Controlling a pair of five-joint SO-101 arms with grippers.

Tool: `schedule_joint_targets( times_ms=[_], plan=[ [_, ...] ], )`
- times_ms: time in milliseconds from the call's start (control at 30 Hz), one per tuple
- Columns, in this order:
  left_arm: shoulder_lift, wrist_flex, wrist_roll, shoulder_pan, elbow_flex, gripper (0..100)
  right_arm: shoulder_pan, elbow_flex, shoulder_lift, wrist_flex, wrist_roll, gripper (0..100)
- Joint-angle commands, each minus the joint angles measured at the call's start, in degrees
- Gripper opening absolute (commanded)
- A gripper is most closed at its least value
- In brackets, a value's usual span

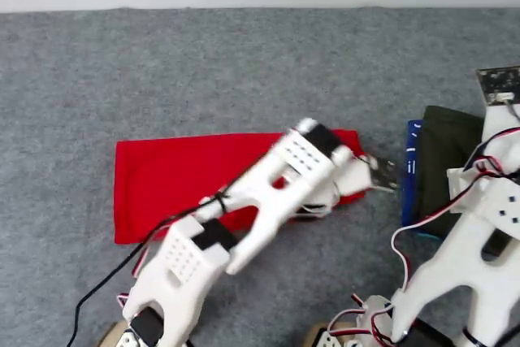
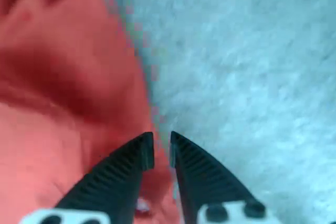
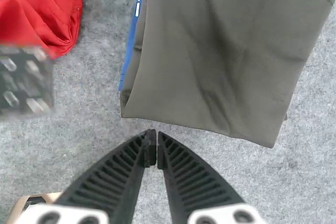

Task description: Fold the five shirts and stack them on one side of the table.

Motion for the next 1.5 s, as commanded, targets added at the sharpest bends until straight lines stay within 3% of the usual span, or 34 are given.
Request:
schedule_joint_targets(
  times_ms=[0,133,300,633,800,1000,1333,1467],
  plan=[
    [-3.9,-4.8,0.0,-5.9,1.0,6,0.3,-0.3,-1.1,2.2,-0.2,1.6],
    [-1.2,-9.0,0.0,-9.6,2.0,6,0.2,-0.3,-1.1,2.2,-0.2,1.6],
    [1.2,-9.1,0.2,-9.3,1.0,6,0.3,-0.3,-1.1,2.2,-0.1,1.6],
    [-2.9,2.3,0.4,-5.9,-11.8,6,0.4,-0.3,-1.4,2.2,-0.1,1.6],
    [-8.6,2.5,7.5,-9.5,-10.4,6,0.5,-0.3,-1.5,2.2,-0.1,1.6],
    [-19.4,2.5,11.2,-19.3,2.8,6,0.5,-0.3,-1.5,2.2,-0.1,1.5],
    [-32.3,2.3,17.0,-46.8,19.5,7,0.3,-0.3,-1.1,2.2,-0.1,1.5],
    [-32.3,1.5,17.6,-56.1,19.8,17,0.3,-0.3,-1.1,2.2,-0.1,1.5]
  ],
)
